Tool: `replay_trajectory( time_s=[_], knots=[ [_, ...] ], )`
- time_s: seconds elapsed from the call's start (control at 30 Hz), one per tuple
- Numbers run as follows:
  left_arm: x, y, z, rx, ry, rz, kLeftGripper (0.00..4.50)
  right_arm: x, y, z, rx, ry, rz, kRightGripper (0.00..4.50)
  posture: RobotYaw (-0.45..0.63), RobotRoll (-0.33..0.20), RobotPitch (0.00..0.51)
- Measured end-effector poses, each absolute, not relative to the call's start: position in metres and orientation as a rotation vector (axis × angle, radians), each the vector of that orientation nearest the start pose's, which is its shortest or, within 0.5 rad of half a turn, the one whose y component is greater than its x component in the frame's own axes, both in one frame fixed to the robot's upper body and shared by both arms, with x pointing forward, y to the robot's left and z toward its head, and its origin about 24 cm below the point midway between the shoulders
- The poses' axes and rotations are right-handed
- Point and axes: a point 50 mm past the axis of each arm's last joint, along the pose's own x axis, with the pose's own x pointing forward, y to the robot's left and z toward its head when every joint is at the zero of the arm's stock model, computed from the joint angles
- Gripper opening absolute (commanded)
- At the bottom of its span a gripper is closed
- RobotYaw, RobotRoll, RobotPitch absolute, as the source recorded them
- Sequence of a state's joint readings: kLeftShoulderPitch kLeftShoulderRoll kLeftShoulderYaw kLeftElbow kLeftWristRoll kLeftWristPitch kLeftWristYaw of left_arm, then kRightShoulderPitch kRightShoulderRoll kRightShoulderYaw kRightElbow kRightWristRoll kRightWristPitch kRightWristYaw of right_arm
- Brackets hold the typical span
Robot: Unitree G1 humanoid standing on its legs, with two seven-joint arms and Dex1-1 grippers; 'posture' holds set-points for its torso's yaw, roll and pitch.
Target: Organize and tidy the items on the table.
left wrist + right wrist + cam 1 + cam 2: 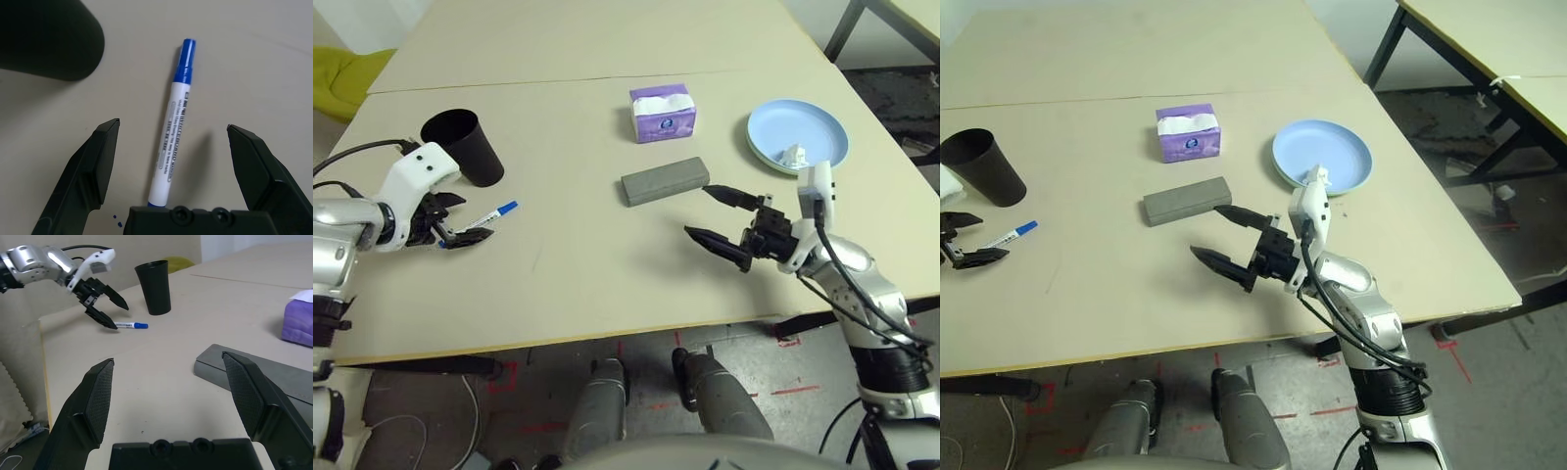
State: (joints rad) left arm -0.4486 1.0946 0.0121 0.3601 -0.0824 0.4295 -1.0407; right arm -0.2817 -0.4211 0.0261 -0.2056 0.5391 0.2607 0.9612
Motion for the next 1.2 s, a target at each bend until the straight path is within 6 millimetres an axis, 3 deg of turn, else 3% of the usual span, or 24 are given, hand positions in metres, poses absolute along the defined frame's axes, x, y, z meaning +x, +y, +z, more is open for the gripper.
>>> replay_trajectory(
  time_s=[0.37,0.8,0.93,1.2],
  knots=[
    [0.291,0.348,0.162,0.574,0.65,-0.465,4.47,0.255,-0.14,0.153,-0.084,-0.266,1.305,4.5,-0.1,0.0,0.188],
    [0.295,0.348,0.158,0.585,0.654,-0.456,4.47,0.254,-0.14,0.153,-0.089,-0.273,1.319,4.5,-0.1,0.0,0.183],
    [0.295,0.346,0.157,0.572,0.655,-0.474,3.57,0.254,-0.14,0.153,-0.088,-0.273,1.312,4.5,-0.1,0.0,0.183],
    [0.291,0.331,0.159,0.54,0.661,-0.591,0.78,0.255,-0.139,0.153,-0.085,-0.275,1.307,4.5,-0.1,0.0,0.184]
  ],
)
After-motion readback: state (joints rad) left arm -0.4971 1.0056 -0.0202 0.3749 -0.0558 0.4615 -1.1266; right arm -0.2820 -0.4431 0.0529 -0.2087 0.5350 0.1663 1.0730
